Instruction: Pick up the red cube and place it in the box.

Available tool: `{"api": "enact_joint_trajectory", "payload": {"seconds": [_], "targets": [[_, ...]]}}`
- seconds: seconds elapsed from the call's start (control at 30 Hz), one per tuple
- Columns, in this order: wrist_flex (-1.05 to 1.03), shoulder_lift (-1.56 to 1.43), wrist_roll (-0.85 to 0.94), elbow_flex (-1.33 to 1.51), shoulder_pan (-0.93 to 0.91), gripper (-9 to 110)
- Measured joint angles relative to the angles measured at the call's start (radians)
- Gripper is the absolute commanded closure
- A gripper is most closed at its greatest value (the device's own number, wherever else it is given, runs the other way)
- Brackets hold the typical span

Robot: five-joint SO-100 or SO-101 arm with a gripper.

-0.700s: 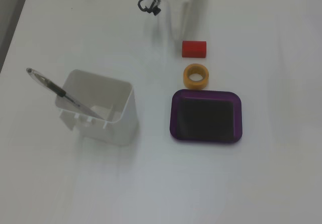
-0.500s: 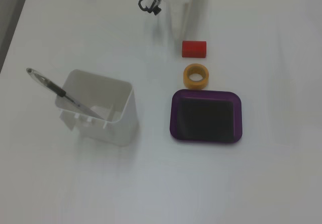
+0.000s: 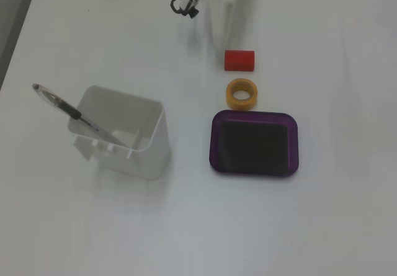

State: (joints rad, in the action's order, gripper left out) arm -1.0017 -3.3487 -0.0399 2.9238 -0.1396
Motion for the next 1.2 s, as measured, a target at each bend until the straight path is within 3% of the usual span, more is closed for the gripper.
{"api": "enact_joint_trajectory", "payload": {"seconds": [0.23, 0.5, 0.7, 1.2], "targets": [[0.0, 0.206, 0.0, -0.163, 0.044, 99], [-0.08, 0.784, 0.0, -0.503, 0.178, 79], [-0.1, 1.103, 0.002, -0.612, 0.181, 74], [-0.021, 1.204, 0.006, -0.615, 0.181, 75]]}}
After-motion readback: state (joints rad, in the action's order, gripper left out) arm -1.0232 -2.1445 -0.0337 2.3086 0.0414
